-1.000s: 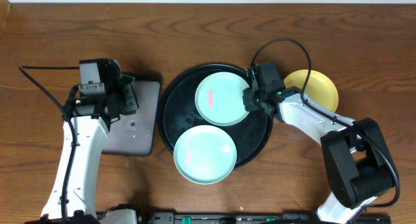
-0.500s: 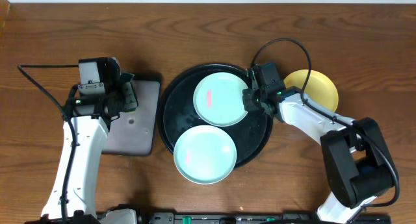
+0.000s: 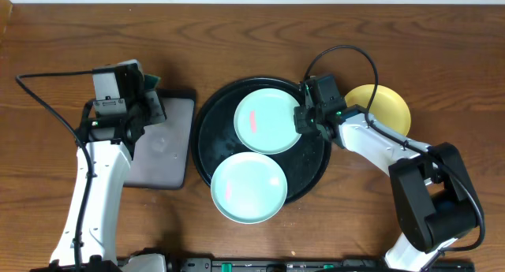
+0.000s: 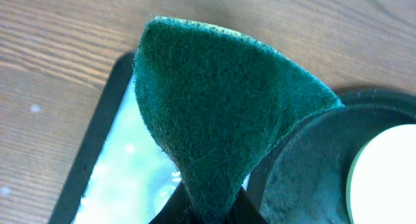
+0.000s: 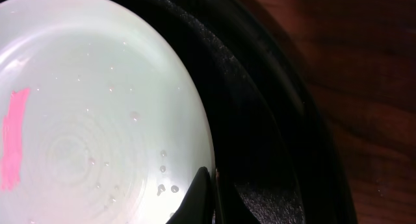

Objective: Clean dirty plates on tray and stack at the side
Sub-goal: 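Lift the sponge out of the water tray with the left gripper, then move the sponge right over the held blue plate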

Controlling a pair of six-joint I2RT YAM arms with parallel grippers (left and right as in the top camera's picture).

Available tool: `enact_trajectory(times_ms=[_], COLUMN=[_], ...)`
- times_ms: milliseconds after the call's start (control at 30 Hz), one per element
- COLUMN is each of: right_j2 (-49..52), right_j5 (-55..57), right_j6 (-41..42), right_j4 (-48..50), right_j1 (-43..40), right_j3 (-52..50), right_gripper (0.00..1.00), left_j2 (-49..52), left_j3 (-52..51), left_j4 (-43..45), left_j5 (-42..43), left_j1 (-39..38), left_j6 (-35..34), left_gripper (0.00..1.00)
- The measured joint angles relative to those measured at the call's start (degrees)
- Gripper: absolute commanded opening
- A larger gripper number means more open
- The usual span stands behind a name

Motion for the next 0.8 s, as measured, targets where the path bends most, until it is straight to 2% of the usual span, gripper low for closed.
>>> enact_trajectory(times_ms=[200, 467, 800], right_j2=[0.0, 0.0, 0.1], right_j5=[0.0, -0.1, -1.4], right_j6=[0.0, 0.0, 0.6], right_j4=[0.5, 0.6, 0.7], right_j1=[0.0, 0.0, 0.0], right_j3=[0.0, 0.0, 0.0], right_gripper=[0.01, 0.01, 0.01], left_j2=[0.0, 0.2, 1.7], left_j3=[0.3, 7.9, 11.2], left_j4=[0.9, -4.8, -11.0], left_j5=[-3.8, -5.1, -5.2], left_j1=[0.0, -1.3, -8.3], left_j6=[0.0, 0.0, -0.7], left_gripper=[0.07, 0.07, 0.07])
